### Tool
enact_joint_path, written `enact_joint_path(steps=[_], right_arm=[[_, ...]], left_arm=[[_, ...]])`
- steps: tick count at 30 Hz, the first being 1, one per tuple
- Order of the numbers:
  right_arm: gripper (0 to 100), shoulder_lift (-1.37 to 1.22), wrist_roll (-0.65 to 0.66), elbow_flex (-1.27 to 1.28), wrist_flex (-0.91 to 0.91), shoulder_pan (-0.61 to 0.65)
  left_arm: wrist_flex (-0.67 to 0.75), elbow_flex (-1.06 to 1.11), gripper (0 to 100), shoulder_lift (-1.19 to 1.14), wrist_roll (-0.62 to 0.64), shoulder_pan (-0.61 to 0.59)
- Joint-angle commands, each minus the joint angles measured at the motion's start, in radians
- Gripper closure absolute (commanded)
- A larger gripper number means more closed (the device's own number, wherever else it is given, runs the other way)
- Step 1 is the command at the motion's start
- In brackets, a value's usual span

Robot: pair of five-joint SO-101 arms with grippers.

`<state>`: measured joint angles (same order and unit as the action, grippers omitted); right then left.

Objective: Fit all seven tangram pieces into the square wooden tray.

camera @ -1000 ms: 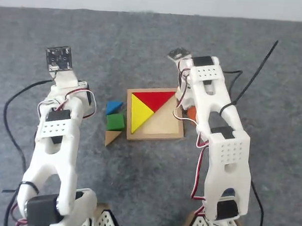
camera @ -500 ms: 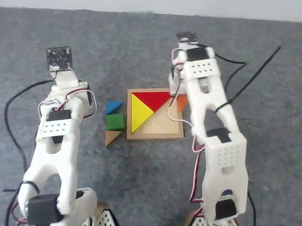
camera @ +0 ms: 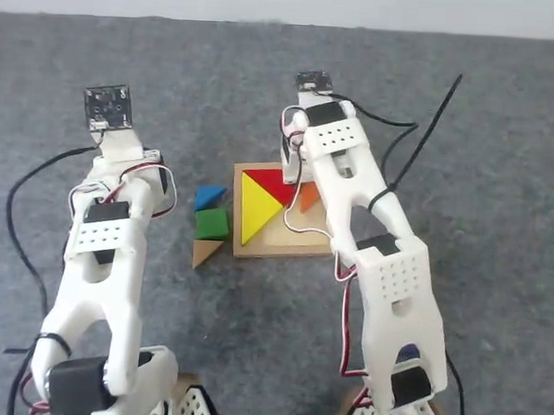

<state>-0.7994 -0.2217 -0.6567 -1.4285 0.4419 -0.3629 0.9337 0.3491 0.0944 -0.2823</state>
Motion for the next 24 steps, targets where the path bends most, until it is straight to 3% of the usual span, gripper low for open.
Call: enact_joint_path(steps=[1, 11, 24], right_arm=[[66.7, 0.028, -0.006, -0.061, -0.013, 0.010], [70.8, 0.030, 0.035, -0.189, -0.143, 0.007], [85.0, -0.012, 0.080, -0.296, -0.257, 0.004]], left_arm=[[0.021, -0.016, 98, 0.044, 0.009, 0.011], [0.021, -0.016, 98, 0.043, 0.009, 0.011], [0.021, -0.016, 98, 0.044, 0.009, 0.009]])
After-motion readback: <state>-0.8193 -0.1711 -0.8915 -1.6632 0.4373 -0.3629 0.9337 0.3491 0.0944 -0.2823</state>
